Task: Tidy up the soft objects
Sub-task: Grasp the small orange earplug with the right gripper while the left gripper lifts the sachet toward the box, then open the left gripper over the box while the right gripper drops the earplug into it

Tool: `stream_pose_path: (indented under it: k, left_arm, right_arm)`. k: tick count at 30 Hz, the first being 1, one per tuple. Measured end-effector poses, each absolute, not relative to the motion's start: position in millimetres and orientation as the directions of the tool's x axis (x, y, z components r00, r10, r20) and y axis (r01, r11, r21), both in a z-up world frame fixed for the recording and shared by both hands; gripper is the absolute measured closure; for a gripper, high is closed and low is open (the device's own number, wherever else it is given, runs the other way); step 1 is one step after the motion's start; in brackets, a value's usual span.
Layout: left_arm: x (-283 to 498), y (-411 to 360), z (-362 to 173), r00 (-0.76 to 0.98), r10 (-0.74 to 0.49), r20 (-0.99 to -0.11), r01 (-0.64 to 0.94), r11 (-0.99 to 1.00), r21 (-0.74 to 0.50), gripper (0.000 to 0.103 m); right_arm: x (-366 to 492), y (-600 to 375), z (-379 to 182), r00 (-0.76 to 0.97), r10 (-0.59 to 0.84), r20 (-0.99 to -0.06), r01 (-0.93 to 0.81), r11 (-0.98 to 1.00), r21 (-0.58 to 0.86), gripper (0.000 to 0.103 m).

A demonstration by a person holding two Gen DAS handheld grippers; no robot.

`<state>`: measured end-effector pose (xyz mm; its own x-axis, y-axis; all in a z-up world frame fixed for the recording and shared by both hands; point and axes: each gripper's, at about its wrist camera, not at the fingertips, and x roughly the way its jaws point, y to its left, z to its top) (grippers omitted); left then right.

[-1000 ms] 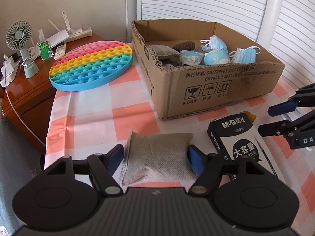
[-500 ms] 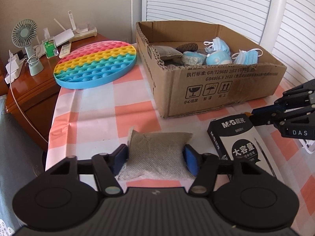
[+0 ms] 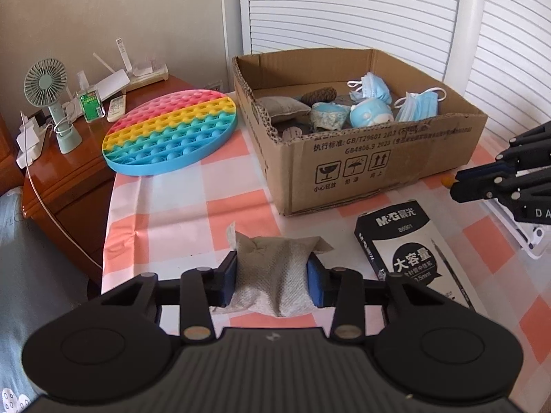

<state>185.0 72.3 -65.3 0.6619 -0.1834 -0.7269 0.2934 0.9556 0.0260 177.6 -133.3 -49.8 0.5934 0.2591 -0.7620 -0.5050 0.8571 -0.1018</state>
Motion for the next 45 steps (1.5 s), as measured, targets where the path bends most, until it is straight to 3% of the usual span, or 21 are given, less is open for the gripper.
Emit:
stream_pose_path:
  k: [12, 20, 22, 24, 30, 36, 37, 39, 41, 43, 45]
  left_arm:
    - [166.8, 69.6, -12.8, 0.698, -0.247, -0.672, 0.371, 0.927, 0.044, 0.064]
    - [213.5, 40.8, 26.8, 0.745, -0.304, -0.594, 0.405, 0.913, 0.04, 0.063]
    - [228.4, 34.3, 25.7, 0.752, -0.312, -0.581, 0.401, 0.916, 0.027, 0.051]
    - [237.0, 30.7, 22.6, 0.775, -0.3, -0.557, 0.377, 0.926, 0.026, 0.016]
    - [226.0, 42.0, 18.5, 0.829, -0.259, -0.496, 0.314, 0.949, 0.028, 0.001]
    - [198.0, 54.3, 11.9, 0.875, -0.19, -0.445, 0.255, 0.963, 0.088, 0.001]
    - [194.2, 54.8, 11.3, 0.873, -0.185, -0.451, 0.253, 0.963, 0.095, 0.001]
    - [191.2, 54.4, 8.9, 0.854, -0.178, -0.489, 0.26, 0.96, 0.104, 0.001]
    - [187.7, 53.4, 9.3, 0.833, -0.169, -0.527, 0.263, 0.959, 0.108, 0.001]
    - [181.2, 53.2, 10.3, 0.834, -0.167, -0.527, 0.257, 0.961, 0.102, 0.001]
    - [175.6, 52.2, 13.1, 0.827, -0.166, -0.536, 0.255, 0.962, 0.095, 0.001]
  right_arm:
    - [153.6, -134.1, -9.5, 0.639, 0.286, -0.714, -0.511, 0.852, -0.116, 0.09]
    - [158.2, -136.2, 16.2, 0.683, 0.303, -0.665, -0.499, 0.858, -0.122, 0.089]
    - [162.2, -136.7, 20.0, 0.692, 0.3, -0.656, -0.492, 0.862, -0.124, 0.089]
    - [167.4, -138.0, 23.3, 0.699, 0.298, -0.65, -0.484, 0.866, -0.124, 0.089]
    - [201.9, -136.0, 27.8, 0.712, 0.284, -0.642, -0.458, 0.881, -0.118, 0.089]
    - [256.6, -126.7, 27.0, 0.717, 0.26, -0.646, -0.422, 0.9, -0.106, 0.088]
    - [266.2, -124.8, 26.4, 0.718, 0.257, -0.647, -0.416, 0.903, -0.102, 0.083]
    - [284.4, -121.4, 23.5, 0.713, 0.24, -0.659, -0.391, 0.916, -0.089, 0.059]
    - [297.0, -118.0, 19.9, 0.687, 0.23, -0.689, -0.377, 0.924, -0.067, 0.021]
    - [297.0, -117.6, 19.8, 0.707, 0.203, -0.678, -0.337, 0.939, -0.071, 0.004]
    - [287.9, -118.9, 21.9, 0.721, 0.199, -0.664, -0.322, 0.944, -0.067, 0.0]
